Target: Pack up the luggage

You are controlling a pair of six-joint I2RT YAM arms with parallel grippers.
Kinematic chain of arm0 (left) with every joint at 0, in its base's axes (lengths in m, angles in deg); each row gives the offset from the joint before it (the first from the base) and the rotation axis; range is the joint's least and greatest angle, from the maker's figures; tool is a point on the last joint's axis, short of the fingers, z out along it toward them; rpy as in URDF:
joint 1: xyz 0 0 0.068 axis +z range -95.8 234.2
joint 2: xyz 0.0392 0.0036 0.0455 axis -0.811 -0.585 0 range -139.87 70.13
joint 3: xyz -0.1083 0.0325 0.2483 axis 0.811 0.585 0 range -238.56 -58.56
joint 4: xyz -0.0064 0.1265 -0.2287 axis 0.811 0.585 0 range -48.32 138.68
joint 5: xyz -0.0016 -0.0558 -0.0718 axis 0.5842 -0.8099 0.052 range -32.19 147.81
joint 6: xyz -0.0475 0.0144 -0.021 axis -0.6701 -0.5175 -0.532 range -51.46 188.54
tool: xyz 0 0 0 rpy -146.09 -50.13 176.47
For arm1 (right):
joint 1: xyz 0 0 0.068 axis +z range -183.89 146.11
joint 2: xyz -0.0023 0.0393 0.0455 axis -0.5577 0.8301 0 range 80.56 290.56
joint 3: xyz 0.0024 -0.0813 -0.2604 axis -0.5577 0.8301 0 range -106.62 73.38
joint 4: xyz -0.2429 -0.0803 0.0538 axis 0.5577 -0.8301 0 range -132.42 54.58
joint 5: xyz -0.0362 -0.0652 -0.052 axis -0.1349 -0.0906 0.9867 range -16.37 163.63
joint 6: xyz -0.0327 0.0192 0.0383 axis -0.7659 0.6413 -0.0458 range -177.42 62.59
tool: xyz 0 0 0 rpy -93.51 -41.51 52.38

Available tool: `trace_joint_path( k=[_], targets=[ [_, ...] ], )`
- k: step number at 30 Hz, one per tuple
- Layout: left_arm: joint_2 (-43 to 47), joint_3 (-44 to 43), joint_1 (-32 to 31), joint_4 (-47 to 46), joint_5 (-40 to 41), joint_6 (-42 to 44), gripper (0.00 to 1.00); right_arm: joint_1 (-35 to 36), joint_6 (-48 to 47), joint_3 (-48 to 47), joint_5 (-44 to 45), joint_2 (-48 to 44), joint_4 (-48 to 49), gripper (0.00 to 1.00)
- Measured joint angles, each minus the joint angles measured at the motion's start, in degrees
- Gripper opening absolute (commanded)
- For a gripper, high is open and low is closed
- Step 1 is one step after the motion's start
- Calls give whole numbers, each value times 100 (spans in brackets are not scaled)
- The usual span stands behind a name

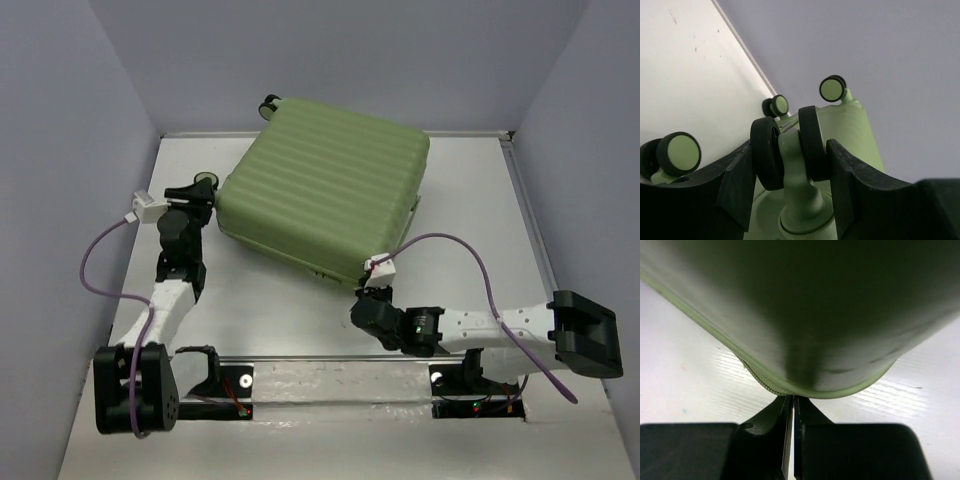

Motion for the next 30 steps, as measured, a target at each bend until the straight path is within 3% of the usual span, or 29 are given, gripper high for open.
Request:
trace_joint_path(
  k=[7, 10, 13, 16, 22, 30],
  targets=[
    [2391, 1182, -66, 584, 378, 11, 6, -953, -841, -122, -857, -411, -420, 7],
    [3512, 1550, -533, 1113, 575, -52, 6, -1790, -1213, -103, -1565, -841, -636, 7],
    [4214, 1775, -1073, 1445, 872, -92, 6, -2059, -1370, -44, -1779, -938, -748, 7],
    [4343, 1893, -1473, 1635, 1143, -101, 6, -1801, -1287, 164, -1443, -710, -258, 7],
    [4258, 1978, -1934, 1823, 1648, -105, 6, -623, -1067, -612, -1132, 1102, 1532, 7],
    [4295, 2118, -2791, 1685, 675, -111, 6, -1620, -1154, -13, -2164, -675, 544, 7]
  ],
)
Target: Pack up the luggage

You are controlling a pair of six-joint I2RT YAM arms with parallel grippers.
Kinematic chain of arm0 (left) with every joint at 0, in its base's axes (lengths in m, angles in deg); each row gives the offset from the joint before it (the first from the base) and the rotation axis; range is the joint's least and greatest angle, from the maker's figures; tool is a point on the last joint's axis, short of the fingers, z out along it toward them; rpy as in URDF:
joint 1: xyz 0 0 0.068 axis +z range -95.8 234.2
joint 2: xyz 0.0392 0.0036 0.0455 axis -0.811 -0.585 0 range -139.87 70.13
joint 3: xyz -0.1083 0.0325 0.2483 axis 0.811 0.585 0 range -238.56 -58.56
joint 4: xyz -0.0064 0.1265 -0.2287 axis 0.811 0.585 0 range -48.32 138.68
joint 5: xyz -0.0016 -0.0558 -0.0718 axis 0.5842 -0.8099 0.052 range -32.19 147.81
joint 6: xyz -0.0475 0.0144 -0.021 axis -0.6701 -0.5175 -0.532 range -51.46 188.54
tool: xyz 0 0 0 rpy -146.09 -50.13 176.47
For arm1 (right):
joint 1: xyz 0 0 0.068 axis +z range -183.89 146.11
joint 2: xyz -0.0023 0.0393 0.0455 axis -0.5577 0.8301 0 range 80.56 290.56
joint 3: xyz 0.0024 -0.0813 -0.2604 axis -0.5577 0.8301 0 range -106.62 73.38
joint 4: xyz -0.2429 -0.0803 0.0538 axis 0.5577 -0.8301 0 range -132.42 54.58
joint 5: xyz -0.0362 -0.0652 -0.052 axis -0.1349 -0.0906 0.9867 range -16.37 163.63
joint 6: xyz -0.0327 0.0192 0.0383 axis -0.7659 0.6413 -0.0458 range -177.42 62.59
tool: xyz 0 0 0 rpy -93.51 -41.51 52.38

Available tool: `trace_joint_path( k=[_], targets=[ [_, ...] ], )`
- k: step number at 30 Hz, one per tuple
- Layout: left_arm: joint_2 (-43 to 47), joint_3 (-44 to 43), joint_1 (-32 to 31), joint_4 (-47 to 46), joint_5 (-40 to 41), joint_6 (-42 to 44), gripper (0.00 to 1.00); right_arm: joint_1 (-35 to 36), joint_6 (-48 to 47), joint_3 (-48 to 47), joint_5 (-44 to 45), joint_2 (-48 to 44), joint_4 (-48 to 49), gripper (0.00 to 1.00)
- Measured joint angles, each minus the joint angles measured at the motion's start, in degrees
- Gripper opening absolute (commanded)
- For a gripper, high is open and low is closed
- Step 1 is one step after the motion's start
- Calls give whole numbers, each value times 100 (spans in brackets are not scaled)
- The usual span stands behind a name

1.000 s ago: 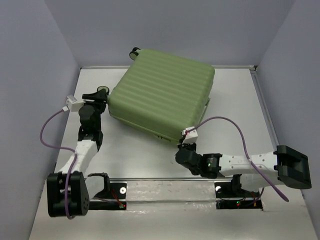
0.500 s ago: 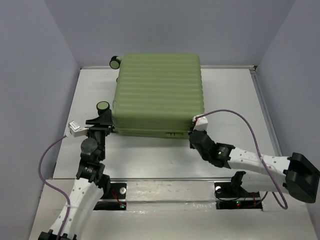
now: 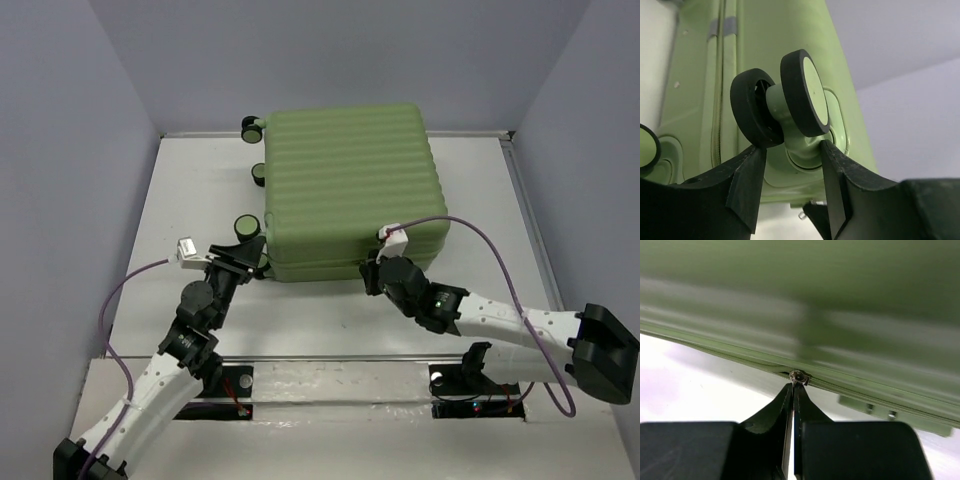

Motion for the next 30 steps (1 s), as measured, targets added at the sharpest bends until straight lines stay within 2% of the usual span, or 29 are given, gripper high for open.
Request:
trace_joint_path(
  k=[3, 5, 9, 12, 15, 22, 24, 25, 28, 29, 30],
  targets=[
    [-83, 9, -474, -87, 118, -24, 6, -96, -17, -87, -417, 199, 31, 7],
    [-247, -28, -933, -181, 374, -33, 6, -26, 17, -354, -723, 800, 444, 7],
    [-549, -323, -1591, 44, 1016, 87, 6, 568, -116, -1134, -702, 2166, 1314, 7],
    [-634, -527, -2288, 332, 446, 304, 6, 872, -251, -1381, -728, 2704, 1825, 7],
    [-636, -531, -2396, 603, 109, 437, 6, 881, -284, -1169, -750, 2529, 1987, 7],
    [-940, -568, -2487, 713, -140, 566, 6, 822, -175, 39, -866, 997, 2277, 7],
    [-831, -769, -2514, 1213, -9, 651, 16, 822, -151, 232, -890, 752, 2271, 7],
    [-699, -914, -2520, 1478, 98, 721, 30, 822, -144, 269, -901, 713, 2271, 7],
    [-293, -1655, -2520, 2371, 514, 957, 50, 822, -107, 337, -942, 662, 2275, 7],
    [-251, -2107, -2520, 2793, 739, 1069, 62, 822, -83, 352, -955, 662, 2275, 7],
    [-229, -2350, -2520, 2942, 820, 1117, 66, 820, -50, 363, -964, 662, 2280, 7]
  ],
)
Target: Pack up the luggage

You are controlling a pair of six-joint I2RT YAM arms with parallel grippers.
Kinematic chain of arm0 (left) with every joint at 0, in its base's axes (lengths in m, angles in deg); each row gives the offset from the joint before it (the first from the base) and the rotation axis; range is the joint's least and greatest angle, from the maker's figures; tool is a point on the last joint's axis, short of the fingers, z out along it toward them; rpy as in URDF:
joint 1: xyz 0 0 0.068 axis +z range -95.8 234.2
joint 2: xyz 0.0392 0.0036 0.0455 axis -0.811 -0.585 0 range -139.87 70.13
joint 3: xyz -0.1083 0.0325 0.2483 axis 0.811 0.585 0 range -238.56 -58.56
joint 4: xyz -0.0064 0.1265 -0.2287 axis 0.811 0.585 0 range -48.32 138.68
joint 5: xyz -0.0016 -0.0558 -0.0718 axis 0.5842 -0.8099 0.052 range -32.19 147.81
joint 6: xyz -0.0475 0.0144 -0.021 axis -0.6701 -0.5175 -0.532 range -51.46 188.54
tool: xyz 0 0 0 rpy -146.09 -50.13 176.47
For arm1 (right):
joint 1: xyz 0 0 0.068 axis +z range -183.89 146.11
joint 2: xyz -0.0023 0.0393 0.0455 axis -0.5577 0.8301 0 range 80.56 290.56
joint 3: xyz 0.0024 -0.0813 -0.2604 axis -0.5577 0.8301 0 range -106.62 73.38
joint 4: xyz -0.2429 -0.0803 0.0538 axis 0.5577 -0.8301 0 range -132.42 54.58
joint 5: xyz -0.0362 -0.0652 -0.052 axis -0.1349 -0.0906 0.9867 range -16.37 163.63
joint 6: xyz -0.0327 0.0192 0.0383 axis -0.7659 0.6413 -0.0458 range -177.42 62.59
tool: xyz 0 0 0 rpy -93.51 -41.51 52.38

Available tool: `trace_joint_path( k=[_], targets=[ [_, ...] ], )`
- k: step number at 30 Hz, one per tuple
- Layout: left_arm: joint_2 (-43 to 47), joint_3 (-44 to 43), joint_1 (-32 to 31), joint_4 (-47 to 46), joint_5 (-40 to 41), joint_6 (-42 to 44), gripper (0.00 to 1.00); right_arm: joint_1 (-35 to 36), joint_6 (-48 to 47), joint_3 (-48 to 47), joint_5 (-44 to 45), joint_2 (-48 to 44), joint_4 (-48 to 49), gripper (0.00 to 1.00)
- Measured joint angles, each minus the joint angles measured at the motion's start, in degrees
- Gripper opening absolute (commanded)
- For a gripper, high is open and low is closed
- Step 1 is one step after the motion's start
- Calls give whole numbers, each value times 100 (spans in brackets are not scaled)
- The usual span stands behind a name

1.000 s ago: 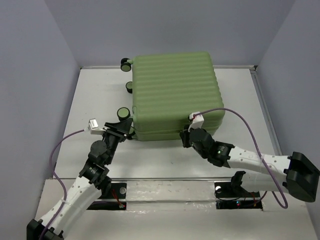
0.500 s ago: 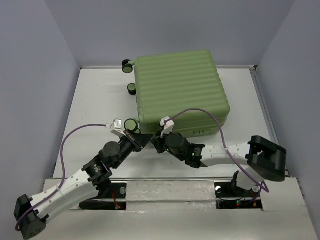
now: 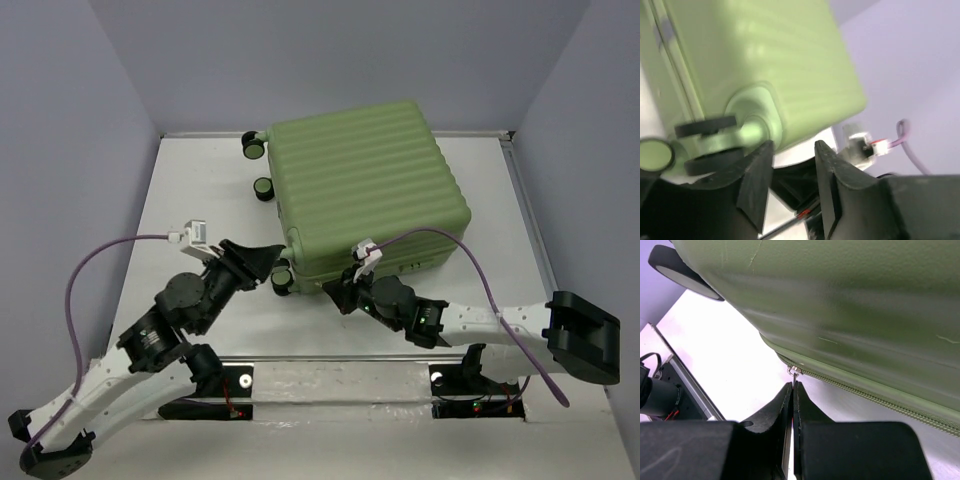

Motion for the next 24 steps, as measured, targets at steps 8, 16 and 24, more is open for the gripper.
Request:
trace_joint_path(
  k=[8, 16, 24],
  targets=[
    [-597, -1392, 33, 1261, 227, 881, 89, -11, 157, 11, -31, 0, 0, 7],
    [-1523, -1403, 643, 1652, -802, 2118, 93, -11, 210, 15, -31, 0, -4, 7],
    [-2070, -1405, 1373, 1519, -1729, 2914, 55, -7, 431, 96, -44, -269, -417, 57]
  ],
)
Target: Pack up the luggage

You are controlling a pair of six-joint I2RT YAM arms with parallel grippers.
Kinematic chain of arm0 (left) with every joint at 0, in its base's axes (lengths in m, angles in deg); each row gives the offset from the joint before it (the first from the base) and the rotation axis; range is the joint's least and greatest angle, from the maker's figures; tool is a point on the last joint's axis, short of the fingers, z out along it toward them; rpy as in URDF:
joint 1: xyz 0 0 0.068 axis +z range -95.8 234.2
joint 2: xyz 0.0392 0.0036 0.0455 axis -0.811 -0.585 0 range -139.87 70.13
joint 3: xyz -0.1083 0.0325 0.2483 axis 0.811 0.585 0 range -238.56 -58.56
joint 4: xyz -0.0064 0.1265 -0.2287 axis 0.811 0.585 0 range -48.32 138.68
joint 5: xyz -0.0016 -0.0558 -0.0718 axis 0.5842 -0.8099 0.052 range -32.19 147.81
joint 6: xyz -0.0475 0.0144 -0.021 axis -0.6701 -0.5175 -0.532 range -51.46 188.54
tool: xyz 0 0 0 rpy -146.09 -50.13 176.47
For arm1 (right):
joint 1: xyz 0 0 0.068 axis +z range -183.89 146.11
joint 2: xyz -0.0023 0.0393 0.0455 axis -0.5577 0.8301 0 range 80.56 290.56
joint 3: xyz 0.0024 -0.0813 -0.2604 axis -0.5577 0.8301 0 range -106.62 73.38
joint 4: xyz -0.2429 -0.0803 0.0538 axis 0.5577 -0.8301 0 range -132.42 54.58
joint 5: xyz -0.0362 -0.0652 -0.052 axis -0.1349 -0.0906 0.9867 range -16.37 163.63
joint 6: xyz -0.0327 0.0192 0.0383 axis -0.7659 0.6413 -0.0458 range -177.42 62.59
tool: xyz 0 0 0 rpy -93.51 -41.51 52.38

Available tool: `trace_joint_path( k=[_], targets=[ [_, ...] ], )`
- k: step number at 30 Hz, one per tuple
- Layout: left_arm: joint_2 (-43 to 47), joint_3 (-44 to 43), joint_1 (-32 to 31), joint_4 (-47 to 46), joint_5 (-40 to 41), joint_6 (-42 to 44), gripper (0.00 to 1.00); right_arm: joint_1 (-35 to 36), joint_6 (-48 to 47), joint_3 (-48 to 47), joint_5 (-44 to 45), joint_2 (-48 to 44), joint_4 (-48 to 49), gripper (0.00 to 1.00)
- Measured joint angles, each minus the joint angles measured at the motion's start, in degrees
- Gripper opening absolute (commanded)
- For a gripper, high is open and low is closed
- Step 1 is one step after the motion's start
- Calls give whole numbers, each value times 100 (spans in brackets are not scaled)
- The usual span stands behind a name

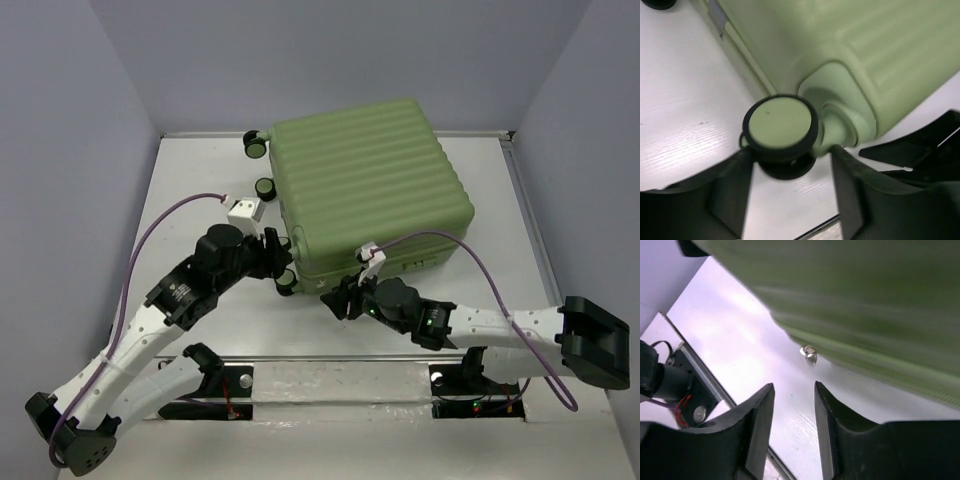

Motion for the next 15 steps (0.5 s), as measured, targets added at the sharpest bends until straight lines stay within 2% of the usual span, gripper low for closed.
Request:
trace_joint_path(
  k=[5, 9, 12, 13, 15],
  targets=[
    [-186, 153, 59, -437, -601, 170, 51, 9, 153, 22, 210, -511, -909, 56],
    [-343, 271, 70, -876, -1012, 195, 45, -382, 376, 280, 348, -1270, -1526, 52],
    [-424, 367, 70, -1097, -1244, 197, 60, -822, 533, 450, 546, -1897, -2076, 50],
    [-479, 380, 70, -1158, -1322, 199, 69, -1064, 584, 472, 614, -2166, -2352, 49],
    [-549, 385, 70, -1305, -1399, 234, 79, -1368, 640, 476, 739, -2577, -2743, 47]
  ],
)
